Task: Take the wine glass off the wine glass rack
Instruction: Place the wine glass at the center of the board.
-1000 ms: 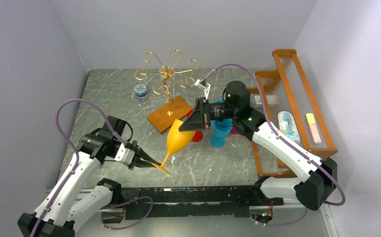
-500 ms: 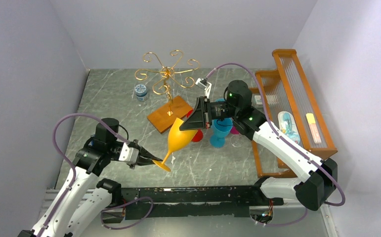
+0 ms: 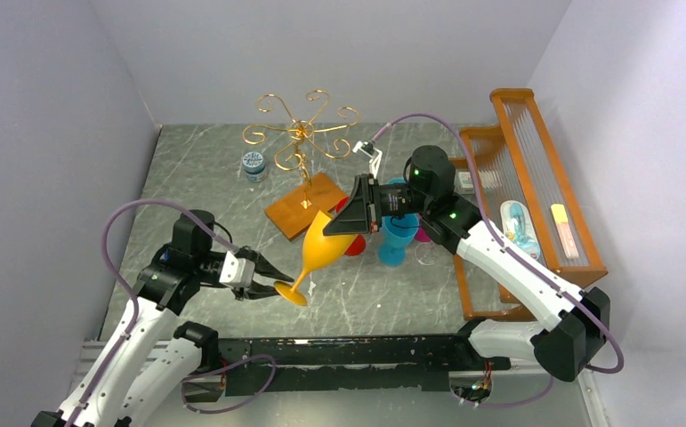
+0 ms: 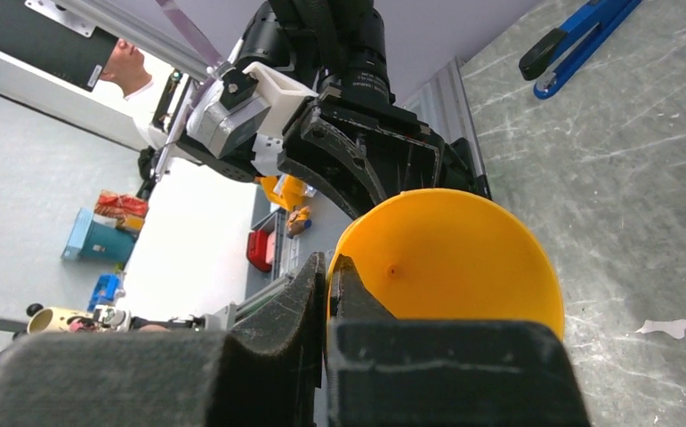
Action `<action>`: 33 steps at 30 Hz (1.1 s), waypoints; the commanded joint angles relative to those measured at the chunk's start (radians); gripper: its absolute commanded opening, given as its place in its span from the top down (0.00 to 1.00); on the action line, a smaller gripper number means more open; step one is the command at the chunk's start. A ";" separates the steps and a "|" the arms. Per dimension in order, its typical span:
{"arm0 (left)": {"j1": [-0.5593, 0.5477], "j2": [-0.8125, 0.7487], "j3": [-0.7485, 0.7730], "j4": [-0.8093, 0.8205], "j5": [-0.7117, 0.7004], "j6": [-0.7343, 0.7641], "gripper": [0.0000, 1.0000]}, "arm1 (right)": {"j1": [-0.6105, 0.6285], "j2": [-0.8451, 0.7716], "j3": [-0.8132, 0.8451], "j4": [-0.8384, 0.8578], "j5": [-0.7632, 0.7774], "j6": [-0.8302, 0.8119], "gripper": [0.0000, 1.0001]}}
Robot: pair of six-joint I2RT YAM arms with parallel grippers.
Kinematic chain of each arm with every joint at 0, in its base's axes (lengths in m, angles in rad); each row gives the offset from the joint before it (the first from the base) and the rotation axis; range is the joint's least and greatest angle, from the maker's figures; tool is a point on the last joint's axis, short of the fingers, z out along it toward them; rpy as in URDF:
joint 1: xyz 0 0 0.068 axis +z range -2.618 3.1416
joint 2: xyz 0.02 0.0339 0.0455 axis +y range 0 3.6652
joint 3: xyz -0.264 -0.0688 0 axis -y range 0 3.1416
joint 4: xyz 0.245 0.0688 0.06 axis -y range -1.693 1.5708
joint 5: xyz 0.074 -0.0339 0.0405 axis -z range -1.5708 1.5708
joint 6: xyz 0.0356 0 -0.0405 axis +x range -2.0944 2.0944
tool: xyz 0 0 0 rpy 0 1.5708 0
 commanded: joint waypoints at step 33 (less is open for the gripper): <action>0.008 -0.400 -0.001 0.333 -1.219 -0.821 0.03 | 0.500 -0.097 0.042 -0.522 1.169 -0.488 1.00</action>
